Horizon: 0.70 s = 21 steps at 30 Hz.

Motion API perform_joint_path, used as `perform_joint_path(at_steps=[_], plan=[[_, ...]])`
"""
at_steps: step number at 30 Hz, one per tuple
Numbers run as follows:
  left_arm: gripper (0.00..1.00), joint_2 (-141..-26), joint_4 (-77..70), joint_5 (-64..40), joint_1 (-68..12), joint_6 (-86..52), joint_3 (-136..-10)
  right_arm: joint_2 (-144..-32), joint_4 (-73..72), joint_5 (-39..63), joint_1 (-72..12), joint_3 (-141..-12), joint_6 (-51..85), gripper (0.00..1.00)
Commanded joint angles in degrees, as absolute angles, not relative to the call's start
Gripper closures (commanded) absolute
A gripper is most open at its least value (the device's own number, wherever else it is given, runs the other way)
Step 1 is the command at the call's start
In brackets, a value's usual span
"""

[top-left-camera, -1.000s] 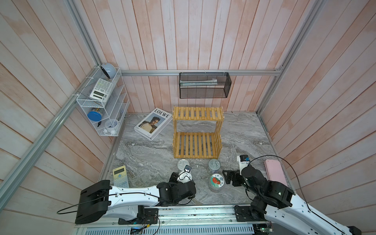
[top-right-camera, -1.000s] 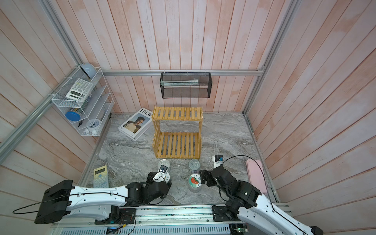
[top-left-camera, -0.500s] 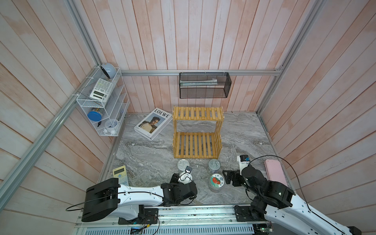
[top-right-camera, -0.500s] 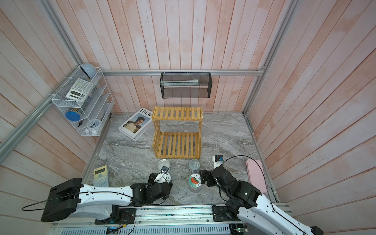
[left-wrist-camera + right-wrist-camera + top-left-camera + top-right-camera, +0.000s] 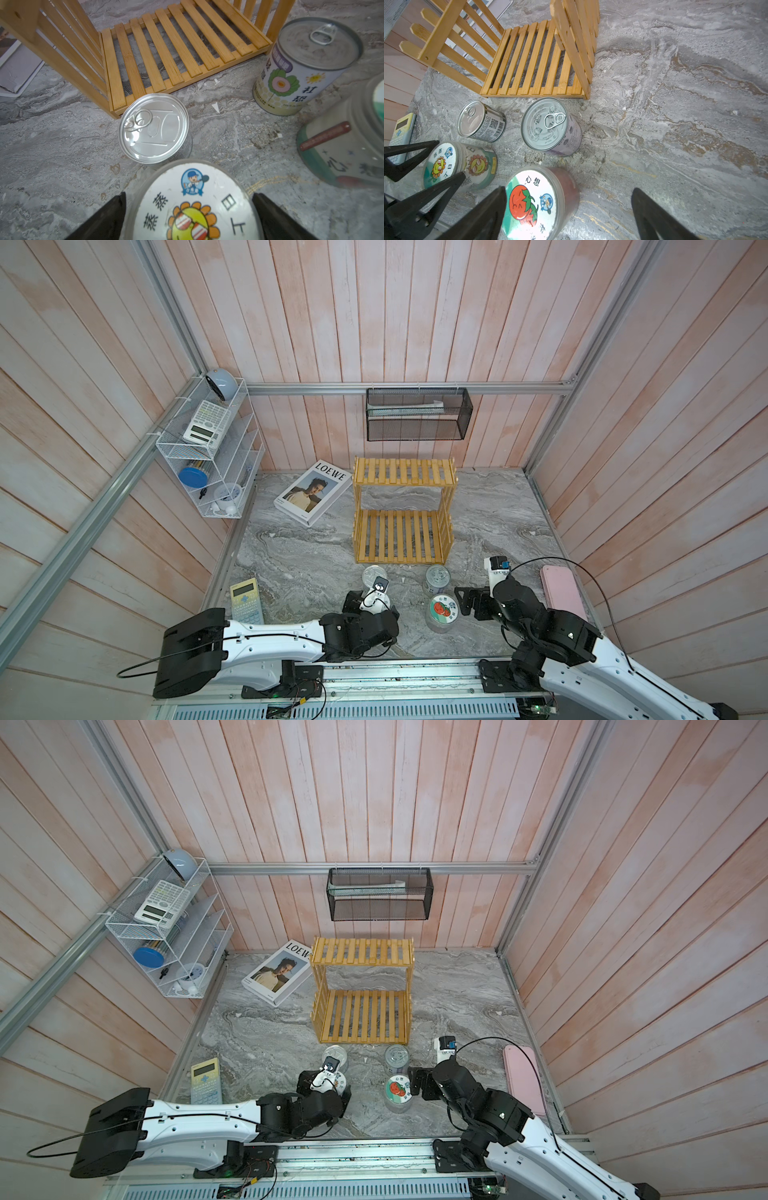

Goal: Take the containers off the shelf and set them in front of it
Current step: Place the container at the center of the board, then reset both arms

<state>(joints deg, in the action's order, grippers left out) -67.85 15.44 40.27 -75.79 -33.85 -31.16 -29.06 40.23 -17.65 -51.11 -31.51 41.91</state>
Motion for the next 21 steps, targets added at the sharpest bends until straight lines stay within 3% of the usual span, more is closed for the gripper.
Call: perform_joint_path(at_steps=[1,5,12,21], plan=[[0.00,-63.12,18.18,44.00,-75.94,-32.63,-31.90,-29.77,38.82,-17.27,-49.74,-30.51,40.94,0.02],[0.00,-59.94,20.57,46.16,-73.07,-29.55,-34.31,-31.74,36.38,-15.15,-44.79,-30.20,38.13,0.02],[0.00,-57.81,15.98,40.27,-60.18,-21.84,-37.45,-35.60,30.91,-5.57,-29.67,-32.05,30.92,0.02],[0.00,-56.01,8.51,36.83,-42.39,-18.59,-36.34,-42.91,20.10,-2.45,-15.64,-32.28,25.31,0.02]])
